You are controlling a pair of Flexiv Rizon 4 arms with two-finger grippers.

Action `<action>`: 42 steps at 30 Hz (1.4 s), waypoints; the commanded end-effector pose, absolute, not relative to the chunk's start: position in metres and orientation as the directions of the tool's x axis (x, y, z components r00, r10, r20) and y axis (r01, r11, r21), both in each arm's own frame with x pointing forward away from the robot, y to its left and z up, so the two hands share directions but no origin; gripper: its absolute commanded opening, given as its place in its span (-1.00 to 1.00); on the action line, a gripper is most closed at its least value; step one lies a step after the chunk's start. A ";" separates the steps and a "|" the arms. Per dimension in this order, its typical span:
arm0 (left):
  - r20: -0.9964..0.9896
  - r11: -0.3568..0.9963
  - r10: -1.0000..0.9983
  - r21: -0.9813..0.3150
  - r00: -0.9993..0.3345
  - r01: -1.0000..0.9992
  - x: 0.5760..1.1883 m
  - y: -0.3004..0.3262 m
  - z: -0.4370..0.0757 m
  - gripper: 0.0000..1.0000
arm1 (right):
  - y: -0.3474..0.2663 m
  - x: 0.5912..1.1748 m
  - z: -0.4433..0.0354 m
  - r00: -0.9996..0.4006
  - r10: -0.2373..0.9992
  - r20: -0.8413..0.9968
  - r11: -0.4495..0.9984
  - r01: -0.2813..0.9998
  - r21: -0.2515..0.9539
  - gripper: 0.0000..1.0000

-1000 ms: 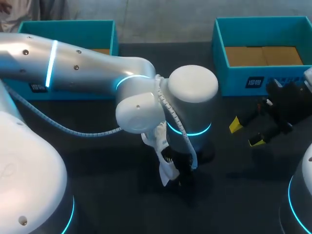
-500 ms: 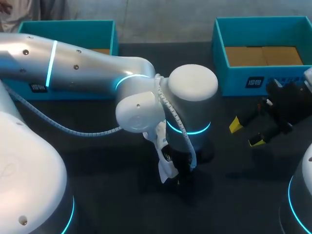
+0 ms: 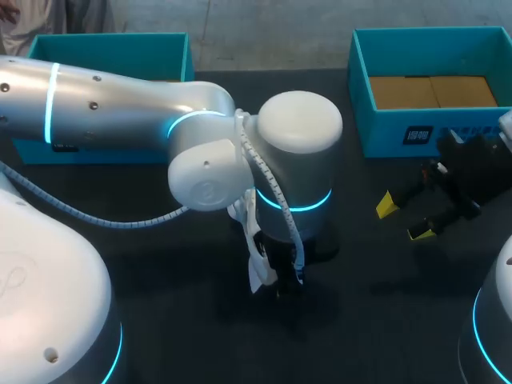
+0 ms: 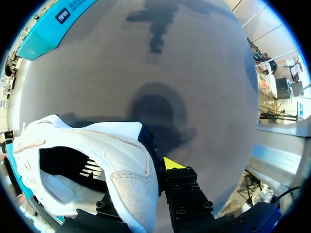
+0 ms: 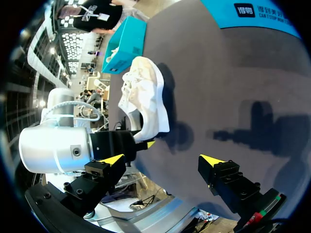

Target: Take the shoe out of the shoebox, open the shoe tongue, remove and reinsert the insole, then place the shoe into the shoebox

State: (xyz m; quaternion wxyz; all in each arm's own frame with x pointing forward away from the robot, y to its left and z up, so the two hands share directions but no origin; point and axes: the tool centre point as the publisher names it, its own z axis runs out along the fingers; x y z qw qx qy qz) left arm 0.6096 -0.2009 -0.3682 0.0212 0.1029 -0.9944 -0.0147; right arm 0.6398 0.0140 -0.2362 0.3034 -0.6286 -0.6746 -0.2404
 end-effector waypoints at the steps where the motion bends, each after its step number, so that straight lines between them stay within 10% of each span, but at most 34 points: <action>1: 0.038 0.981 -0.194 0.026 -0.980 -0.193 0.609 -0.193 -0.351 -1.00 | 0.015 0.638 -0.236 -0.025 0.705 0.709 0.091 0.994 -0.056 1.00; 42: 0.023 0.998 -0.011 0.060 -1.000 -0.009 0.691 -0.133 -0.238 -1.00 | 0.015 0.638 -0.236 -0.025 0.705 0.709 0.091 0.994 -0.056 1.00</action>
